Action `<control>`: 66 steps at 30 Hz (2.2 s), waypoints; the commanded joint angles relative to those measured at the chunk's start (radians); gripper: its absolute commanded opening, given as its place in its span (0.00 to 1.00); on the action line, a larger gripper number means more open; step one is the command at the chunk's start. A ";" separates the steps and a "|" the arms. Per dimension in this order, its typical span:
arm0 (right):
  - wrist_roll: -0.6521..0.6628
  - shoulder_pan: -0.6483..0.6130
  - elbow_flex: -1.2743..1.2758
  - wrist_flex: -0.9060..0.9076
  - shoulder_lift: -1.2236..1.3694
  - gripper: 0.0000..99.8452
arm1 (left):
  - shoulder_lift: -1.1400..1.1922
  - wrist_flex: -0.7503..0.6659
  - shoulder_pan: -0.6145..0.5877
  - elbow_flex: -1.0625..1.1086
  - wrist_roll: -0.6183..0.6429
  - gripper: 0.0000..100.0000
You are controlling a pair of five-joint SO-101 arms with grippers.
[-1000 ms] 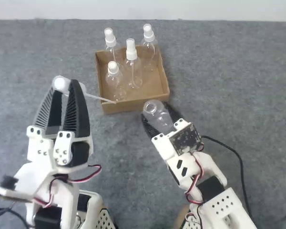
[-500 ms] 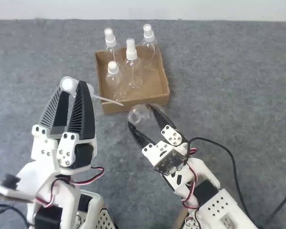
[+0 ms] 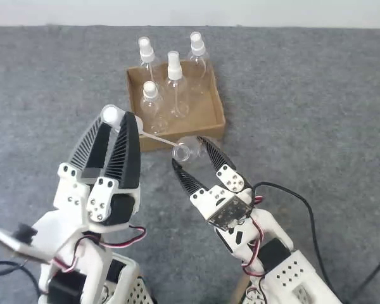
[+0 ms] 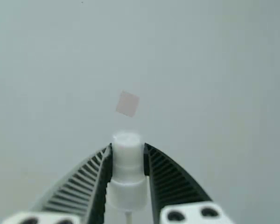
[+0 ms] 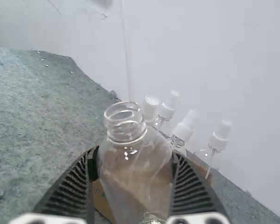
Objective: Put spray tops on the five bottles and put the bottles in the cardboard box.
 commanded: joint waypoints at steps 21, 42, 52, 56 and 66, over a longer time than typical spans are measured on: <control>-0.015 0.016 0.023 -0.027 -0.021 0.01 | -0.020 0.123 0.014 -0.154 0.006 0.01; -0.015 0.016 0.023 -0.022 -0.021 0.01 | -0.015 0.123 0.069 -0.082 0.002 0.01; -0.015 0.016 0.023 -0.022 -0.021 0.01 | -0.015 0.014 0.080 0.090 -0.052 0.01; -0.015 0.016 0.023 -0.022 -0.021 0.01 | -0.015 -0.028 0.087 0.173 -0.080 0.01; -0.015 0.016 0.023 -0.022 -0.019 0.01 | -0.017 -0.051 0.123 0.088 -0.141 0.01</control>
